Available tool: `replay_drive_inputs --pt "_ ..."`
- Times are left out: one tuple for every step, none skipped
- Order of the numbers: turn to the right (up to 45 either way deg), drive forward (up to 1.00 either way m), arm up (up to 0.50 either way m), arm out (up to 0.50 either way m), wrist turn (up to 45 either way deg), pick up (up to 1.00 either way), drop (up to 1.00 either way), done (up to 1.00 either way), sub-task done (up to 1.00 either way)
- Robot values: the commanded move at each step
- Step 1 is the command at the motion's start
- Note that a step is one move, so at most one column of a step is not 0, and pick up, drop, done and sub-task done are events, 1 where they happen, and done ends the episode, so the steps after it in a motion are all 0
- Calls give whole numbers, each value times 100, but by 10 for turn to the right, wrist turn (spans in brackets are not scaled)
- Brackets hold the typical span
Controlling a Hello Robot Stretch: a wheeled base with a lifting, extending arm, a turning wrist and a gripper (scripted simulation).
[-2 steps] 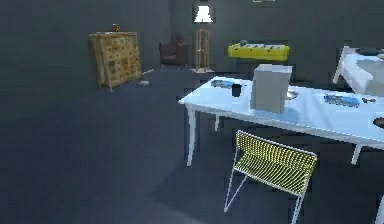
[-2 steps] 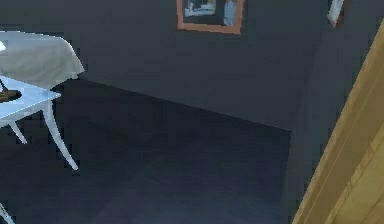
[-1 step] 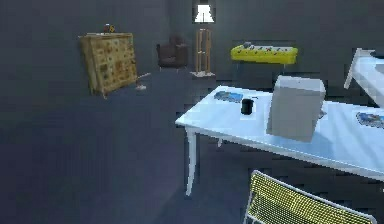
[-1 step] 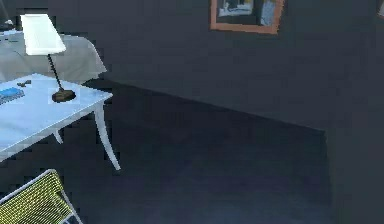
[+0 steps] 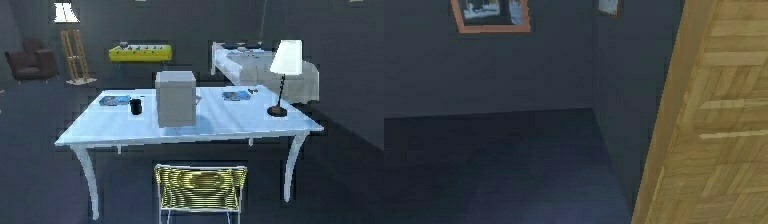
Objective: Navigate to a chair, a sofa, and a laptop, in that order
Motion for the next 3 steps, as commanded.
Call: replay_drive_inputs --pt "0 0 0 0 0 0 0 0 100" --pt "450 0 0 0 0 0 0 0 0" --pt "450 0 0 0 0 0 0 0 0"
